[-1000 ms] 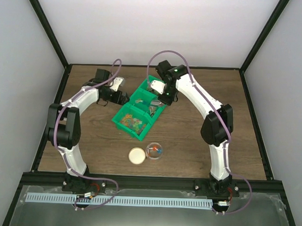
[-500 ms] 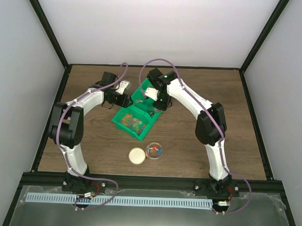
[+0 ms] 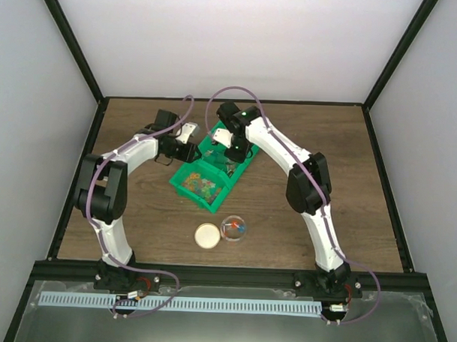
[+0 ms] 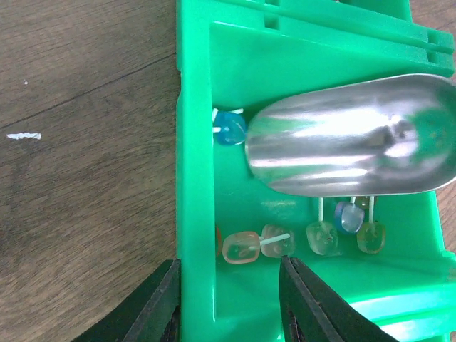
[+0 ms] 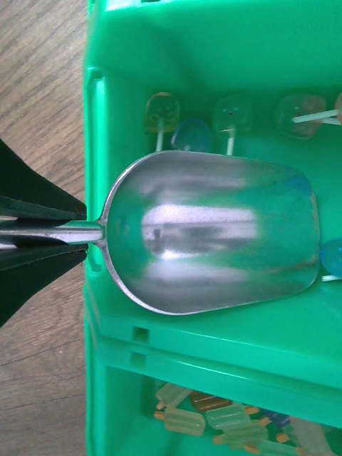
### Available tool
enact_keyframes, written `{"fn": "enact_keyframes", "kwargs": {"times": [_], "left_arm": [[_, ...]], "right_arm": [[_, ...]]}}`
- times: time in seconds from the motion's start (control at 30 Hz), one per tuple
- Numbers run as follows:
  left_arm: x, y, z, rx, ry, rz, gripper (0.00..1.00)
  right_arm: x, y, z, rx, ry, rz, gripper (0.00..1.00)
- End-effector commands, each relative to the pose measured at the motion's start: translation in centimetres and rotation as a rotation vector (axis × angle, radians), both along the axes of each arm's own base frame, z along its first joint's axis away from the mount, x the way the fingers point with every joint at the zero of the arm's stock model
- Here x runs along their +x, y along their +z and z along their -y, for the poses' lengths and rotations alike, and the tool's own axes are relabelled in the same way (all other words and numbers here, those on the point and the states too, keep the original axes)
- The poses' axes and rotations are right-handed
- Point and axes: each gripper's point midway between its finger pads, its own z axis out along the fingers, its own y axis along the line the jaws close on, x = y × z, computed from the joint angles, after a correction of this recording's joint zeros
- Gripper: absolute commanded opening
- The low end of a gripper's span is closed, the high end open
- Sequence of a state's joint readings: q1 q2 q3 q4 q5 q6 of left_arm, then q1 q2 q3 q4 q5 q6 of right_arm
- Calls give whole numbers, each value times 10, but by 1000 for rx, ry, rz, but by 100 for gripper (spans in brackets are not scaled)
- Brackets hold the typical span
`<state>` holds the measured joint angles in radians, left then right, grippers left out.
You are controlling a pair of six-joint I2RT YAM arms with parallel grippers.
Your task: Pack the candies
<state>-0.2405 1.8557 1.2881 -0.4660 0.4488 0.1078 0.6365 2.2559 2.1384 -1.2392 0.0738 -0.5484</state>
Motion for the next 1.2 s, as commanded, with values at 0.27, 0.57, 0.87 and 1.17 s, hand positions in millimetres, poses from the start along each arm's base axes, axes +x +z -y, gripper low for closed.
{"fn": "enact_keyframes", "kwargs": {"times": [0.27,0.57,0.87,1.17], "left_arm": [[-7,-14,15,-13,-42,-33,31],[-4,-14,14,-3,-32,-24,31],[-9,-18,25,-32,-70,-44,23],[-17,-22,38,-52,-109,-60,8]], "right_arm": [[-12,-49,6,-71,-49,-136,1],[-11,-23,30,-101,-52,-81,1],[-16,-58,13,-94,-53,-159,1],[-27,-77,-7,-11,-62,-259,1]]}}
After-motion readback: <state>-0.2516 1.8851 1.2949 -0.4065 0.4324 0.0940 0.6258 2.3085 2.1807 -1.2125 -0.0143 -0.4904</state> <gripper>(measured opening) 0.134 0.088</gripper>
